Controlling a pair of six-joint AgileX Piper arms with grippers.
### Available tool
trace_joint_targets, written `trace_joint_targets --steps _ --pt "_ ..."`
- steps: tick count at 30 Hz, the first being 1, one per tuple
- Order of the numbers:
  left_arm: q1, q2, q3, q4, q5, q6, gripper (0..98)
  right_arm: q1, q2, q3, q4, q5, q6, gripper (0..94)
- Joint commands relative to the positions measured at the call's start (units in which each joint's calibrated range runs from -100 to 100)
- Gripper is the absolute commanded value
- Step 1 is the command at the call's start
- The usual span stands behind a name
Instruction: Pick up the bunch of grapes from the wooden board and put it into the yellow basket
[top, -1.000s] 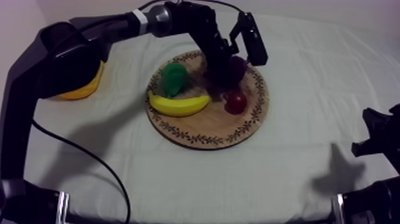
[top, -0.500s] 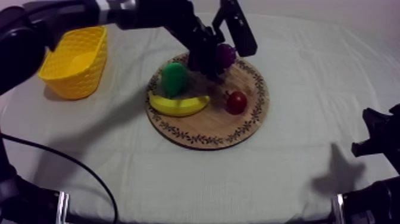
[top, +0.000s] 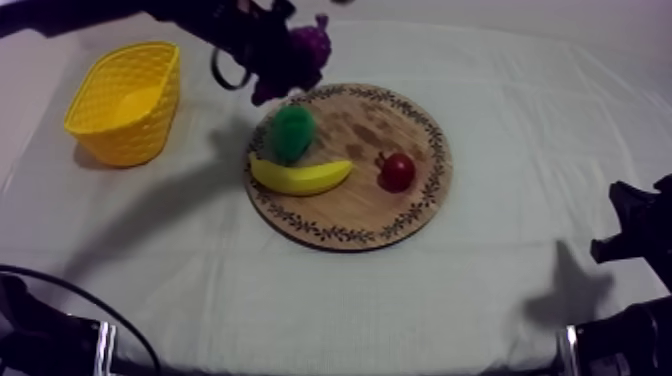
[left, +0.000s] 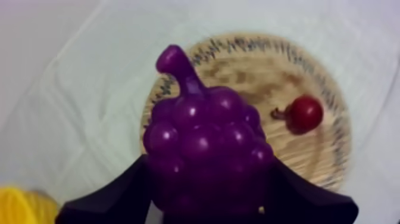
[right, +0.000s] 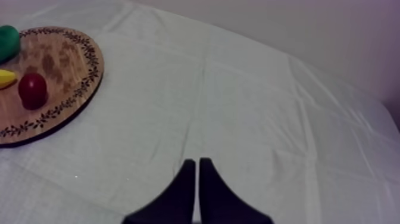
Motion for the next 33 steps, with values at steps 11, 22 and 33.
trace_joint_targets --steps 11,22,33 --pt "-6.8 -27.3 9.1 -3.36 8.1 21.0 52.4 0.0 0.0 0.0 0.0 0.0 0.0 0.2" --pt "-19.8 -26.2 9.7 0.16 2.9 14.1 51.7 0.0 0.0 0.0 0.0 0.0 0.0 0.2" --pt "-27.9 -13.2 4.8 5.53 -2.7 2.6 52.0 0.0 0.0 0.0 0.0 0.0 0.0 0.2"
